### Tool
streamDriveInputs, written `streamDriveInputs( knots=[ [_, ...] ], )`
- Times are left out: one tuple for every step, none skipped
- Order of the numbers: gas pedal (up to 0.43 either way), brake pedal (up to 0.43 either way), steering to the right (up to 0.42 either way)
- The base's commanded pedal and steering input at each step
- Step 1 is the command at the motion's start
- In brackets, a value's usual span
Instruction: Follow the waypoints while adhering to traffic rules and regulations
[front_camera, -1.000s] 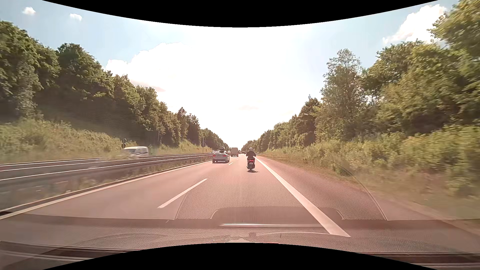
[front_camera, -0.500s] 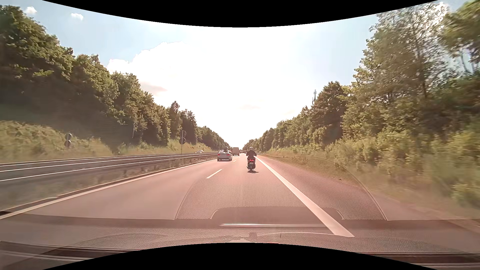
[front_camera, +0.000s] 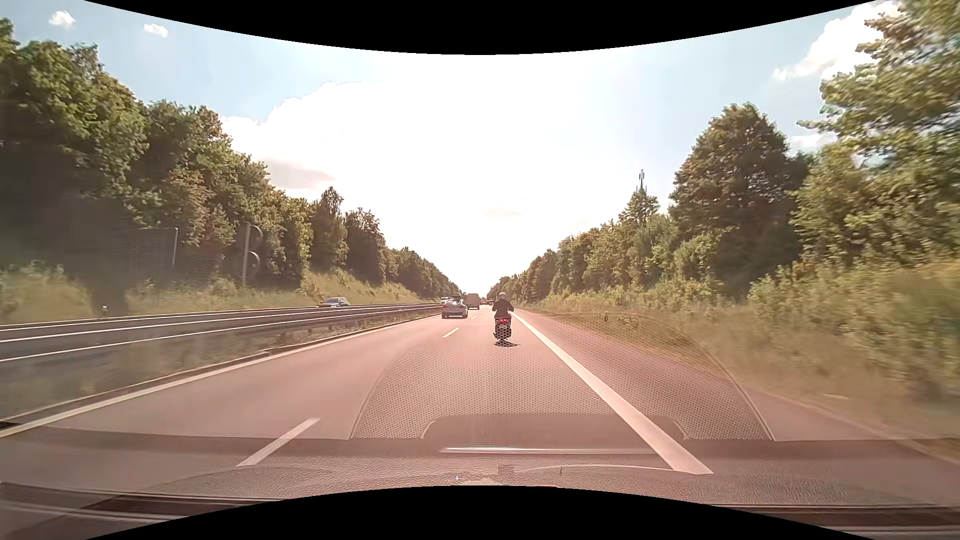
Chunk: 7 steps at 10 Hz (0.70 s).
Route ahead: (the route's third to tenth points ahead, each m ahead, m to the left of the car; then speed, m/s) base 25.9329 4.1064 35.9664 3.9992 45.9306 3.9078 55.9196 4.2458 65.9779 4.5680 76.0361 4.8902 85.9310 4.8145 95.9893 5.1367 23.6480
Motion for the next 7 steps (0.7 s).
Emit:
streamDriveInputs(
  knots=[
    [0.028, 0.012, -0.001],
    [0.028, 0.012, -0.001],
    [0.028, 0.012, -0.001],
    [0.028, 0.012, -0.001],
    [0.028, 0.012, -0.001],
    [0.028, 0.012, -0.001],
    [0.028, 0.012, -0.002]
  ],
)
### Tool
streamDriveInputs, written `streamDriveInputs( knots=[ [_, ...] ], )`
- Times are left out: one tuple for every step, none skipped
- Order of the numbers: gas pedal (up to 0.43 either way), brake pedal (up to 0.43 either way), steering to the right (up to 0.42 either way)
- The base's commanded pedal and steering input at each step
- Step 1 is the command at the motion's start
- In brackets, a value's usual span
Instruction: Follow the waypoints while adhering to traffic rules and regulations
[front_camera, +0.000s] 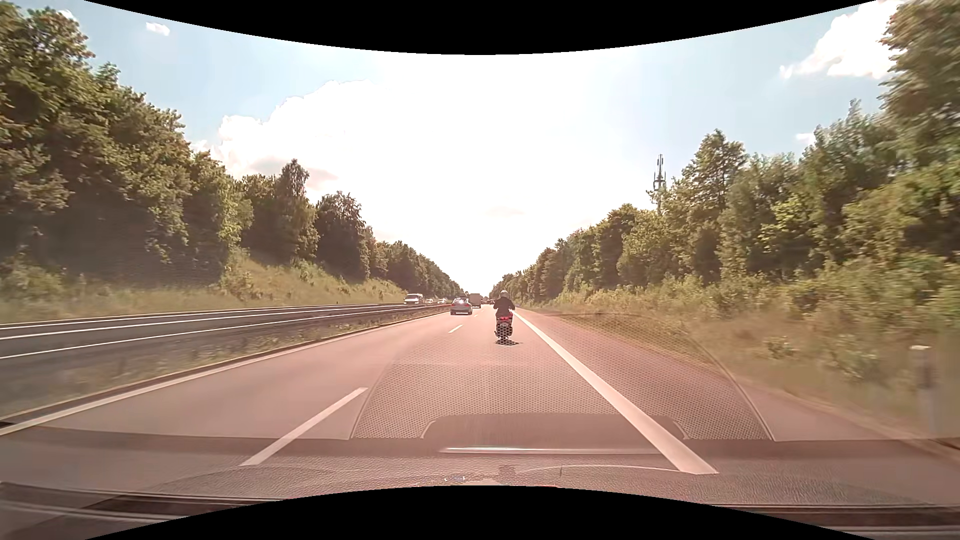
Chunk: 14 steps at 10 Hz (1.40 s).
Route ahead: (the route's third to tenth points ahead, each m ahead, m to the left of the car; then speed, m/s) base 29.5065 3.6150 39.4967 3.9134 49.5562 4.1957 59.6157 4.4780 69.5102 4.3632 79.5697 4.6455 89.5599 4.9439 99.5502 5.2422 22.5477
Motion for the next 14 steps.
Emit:
streamDriveInputs(
  knots=[
    [0.028, 0.012, -0.001],
    [0.028, 0.006, -0.002],
    [0.028, 0.006, -0.001],
    [0.059, 0.012, -0.001],
    [0.130, 0.012, 0.000],
    [0.157, 0.012, 0.001],
    [0.189, 0.012, 0.001],
    [0.228, 0.012, 0.001],
    [0.240, 0.012, 0.001],
    [0.260, 0.012, 0.001],
    [0.260, 0.012, 0.001],
    [0.268, 0.012, 0.001],
    [0.268, 0.012, 0.001],
    [0.268, 0.012, 0.001]
  ],
)
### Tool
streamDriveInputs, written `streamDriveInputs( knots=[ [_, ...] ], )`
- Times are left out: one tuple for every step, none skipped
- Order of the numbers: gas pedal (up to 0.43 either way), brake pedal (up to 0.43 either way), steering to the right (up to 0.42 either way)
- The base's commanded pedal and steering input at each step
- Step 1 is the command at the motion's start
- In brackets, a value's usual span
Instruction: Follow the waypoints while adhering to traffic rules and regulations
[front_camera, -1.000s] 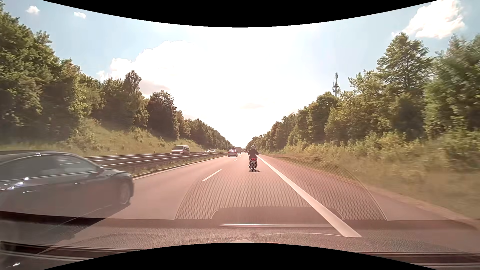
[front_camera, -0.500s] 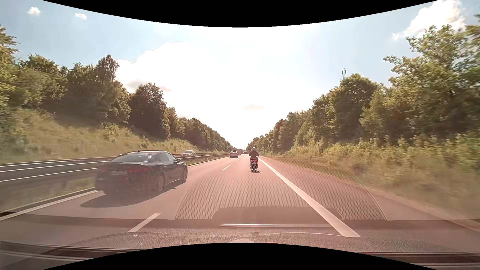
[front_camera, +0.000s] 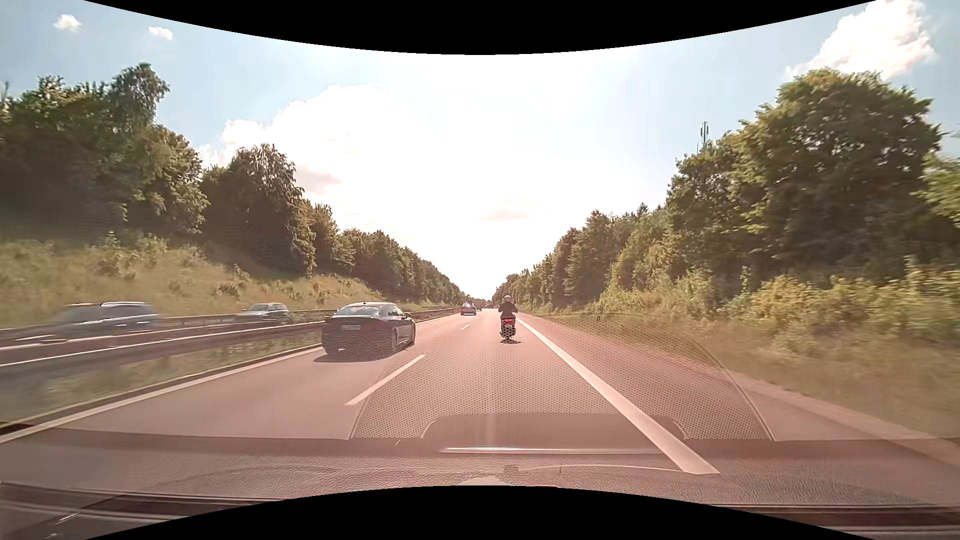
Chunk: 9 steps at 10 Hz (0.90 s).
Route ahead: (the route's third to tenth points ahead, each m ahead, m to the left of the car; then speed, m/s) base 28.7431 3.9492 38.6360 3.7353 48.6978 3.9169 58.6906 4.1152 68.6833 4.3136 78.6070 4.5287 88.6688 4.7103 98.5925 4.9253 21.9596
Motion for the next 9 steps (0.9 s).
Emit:
streamDriveInputs(
  knots=[
    [0.280, 0.012, 0.001],
    [0.280, 0.012, 0.000],
    [0.280, 0.012, 0.000],
    [0.287, 0.012, -0.001],
    [0.287, 0.012, -0.001],
    [0.299, 0.012, -0.002],
    [0.299, 0.012, -0.002],
    [0.299, 0.012, -0.002],
    [0.299, 0.012, -0.002]
  ],
)
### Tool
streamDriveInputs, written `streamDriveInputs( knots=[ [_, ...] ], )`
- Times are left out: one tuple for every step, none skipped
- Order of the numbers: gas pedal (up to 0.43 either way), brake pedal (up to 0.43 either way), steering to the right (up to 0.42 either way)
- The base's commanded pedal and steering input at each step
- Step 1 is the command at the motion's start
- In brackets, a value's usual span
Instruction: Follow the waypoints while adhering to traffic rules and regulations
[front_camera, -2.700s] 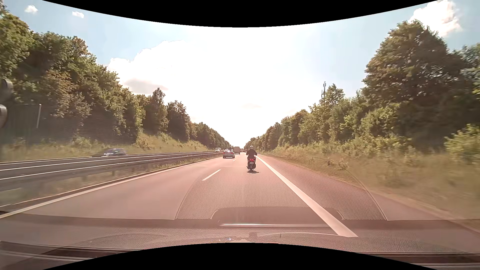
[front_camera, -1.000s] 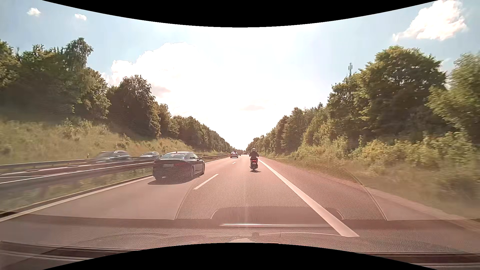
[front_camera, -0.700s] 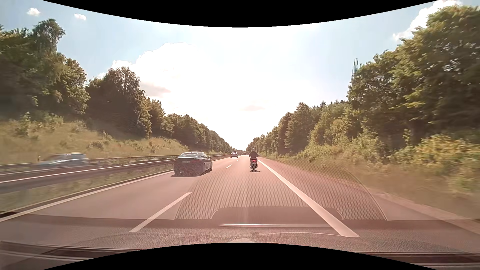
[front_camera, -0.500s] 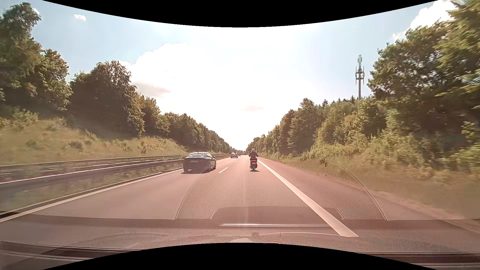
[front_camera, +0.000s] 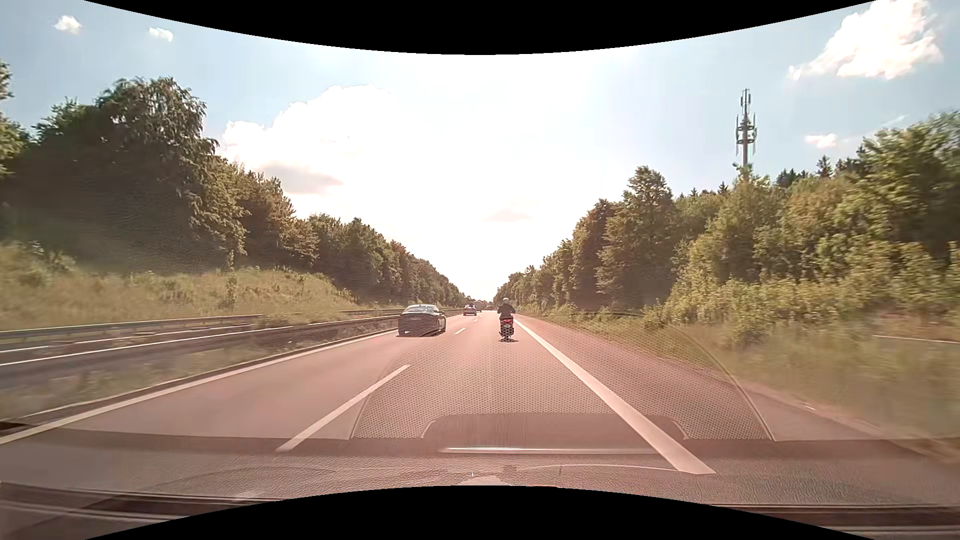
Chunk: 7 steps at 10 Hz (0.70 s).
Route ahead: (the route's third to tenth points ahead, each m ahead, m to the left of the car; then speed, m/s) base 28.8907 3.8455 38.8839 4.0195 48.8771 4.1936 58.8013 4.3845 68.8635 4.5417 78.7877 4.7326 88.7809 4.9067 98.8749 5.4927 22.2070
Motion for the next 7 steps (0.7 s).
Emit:
streamDriveInputs(
  knots=[
    [0.299, 0.012, -0.002],
    [0.299, 0.012, -0.002],
    [0.299, 0.012, -0.002],
    [0.299, 0.012, -0.002],
    [0.299, 0.012, -0.002],
    [0.299, 0.012, -0.002],
    [0.299, 0.018, -0.002]
  ],
)
